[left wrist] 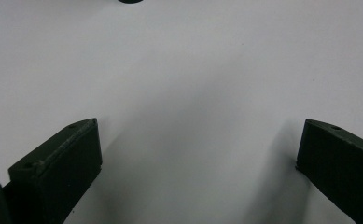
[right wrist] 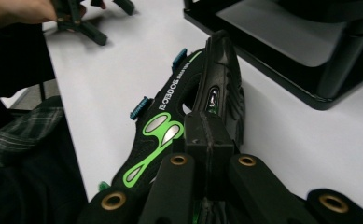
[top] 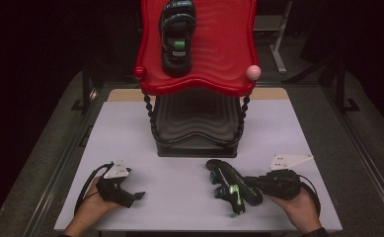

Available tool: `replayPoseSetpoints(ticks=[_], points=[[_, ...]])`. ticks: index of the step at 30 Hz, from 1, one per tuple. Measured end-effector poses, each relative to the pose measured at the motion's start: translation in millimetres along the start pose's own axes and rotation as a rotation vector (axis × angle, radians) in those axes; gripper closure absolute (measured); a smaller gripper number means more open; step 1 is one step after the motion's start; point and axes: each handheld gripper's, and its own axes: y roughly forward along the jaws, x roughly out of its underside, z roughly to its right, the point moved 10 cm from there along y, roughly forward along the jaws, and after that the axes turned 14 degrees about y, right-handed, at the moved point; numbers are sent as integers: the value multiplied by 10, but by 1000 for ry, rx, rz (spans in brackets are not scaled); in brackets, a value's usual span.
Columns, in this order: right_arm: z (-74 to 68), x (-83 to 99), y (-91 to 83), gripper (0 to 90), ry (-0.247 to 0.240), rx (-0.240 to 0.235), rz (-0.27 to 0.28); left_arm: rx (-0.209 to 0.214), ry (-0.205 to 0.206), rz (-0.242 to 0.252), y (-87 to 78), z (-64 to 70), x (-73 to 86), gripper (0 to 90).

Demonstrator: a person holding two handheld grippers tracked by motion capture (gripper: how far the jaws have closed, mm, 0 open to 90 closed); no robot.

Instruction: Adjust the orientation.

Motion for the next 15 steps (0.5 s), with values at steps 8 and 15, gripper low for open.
replayPoseSetpoints(ticks=[8, 15], points=[[144, -36, -55, 899, 25, 28, 19, 1, -1, 0, 0, 0, 0, 0], [310, -66, -93, 900, 49, 68, 34, 1, -1, 0, 0, 0, 0, 0]])
